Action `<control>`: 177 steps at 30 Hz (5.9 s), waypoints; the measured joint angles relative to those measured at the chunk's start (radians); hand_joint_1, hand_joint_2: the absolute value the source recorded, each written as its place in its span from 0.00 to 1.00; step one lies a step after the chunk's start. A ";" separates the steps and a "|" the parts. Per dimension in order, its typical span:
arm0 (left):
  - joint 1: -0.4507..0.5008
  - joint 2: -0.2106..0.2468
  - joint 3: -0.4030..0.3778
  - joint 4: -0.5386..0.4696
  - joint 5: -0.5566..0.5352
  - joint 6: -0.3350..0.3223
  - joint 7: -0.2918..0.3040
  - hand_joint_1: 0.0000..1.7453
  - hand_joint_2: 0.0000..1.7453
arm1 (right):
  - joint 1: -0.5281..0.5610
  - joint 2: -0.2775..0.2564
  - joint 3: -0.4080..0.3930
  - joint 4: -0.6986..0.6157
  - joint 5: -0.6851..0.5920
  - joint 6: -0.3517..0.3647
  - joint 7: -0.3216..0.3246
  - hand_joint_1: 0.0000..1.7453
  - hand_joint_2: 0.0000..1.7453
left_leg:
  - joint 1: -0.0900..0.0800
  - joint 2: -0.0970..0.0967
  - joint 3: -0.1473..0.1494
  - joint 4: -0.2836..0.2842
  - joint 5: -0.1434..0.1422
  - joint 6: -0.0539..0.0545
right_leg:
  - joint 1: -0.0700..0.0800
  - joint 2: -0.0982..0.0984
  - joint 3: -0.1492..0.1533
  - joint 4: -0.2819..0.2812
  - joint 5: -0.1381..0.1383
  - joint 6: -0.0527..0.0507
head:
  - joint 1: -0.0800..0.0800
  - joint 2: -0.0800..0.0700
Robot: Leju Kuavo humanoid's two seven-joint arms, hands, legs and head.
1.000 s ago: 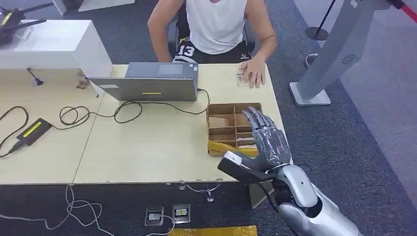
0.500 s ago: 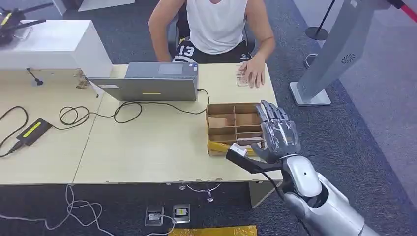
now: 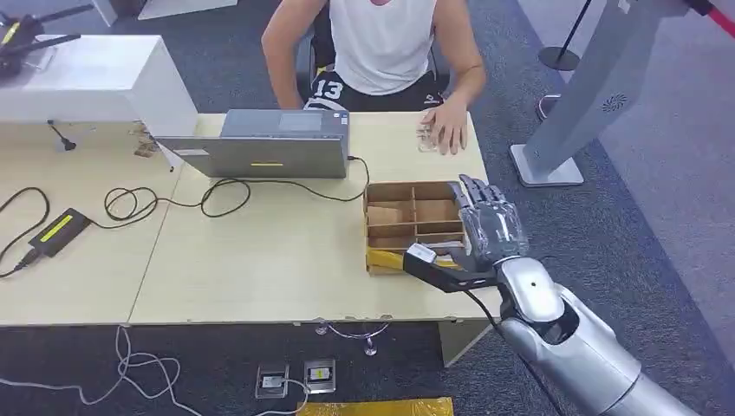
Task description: Pass the card to the sensor for recognition and then transmit it.
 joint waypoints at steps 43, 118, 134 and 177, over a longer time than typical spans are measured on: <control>-0.006 0.008 0.000 0.000 -0.045 -0.004 0.026 0.00 0.00 | 0.016 0.034 0.066 0.124 -0.081 -0.053 -0.008 0.00 1.00 | 0.000 0.000 0.000 0.000 0.000 0.000 | 0.000 0.000 0.000 0.000 0.000 0.000 | 0.000 0.000; -0.008 -0.007 -0.001 0.001 -0.077 -0.002 0.033 0.00 0.00 | 0.005 0.090 0.065 0.268 -0.116 -0.128 -0.031 1.00 1.00 | 0.000 0.000 0.000 0.000 0.000 0.000 | 0.000 0.000 0.000 0.000 0.000 0.000 | 0.000 0.000; -0.008 -0.010 0.000 0.001 -0.085 0.000 0.035 0.00 0.00 | -0.025 0.095 0.066 0.280 -0.065 -0.157 0.004 1.00 1.00 | 0.000 0.000 0.000 0.000 0.000 0.000 | 0.000 0.000 0.000 0.000 0.001 0.000 | 0.000 0.000; -0.042 -0.017 -0.001 0.001 -0.154 -0.043 0.053 0.00 0.00 | -0.417 0.068 0.105 0.299 -0.111 -0.005 0.064 1.00 1.00 | 0.000 0.003 -0.001 0.000 0.001 0.001 | 0.000 0.002 -0.002 0.001 0.002 -0.001 | 0.000 0.000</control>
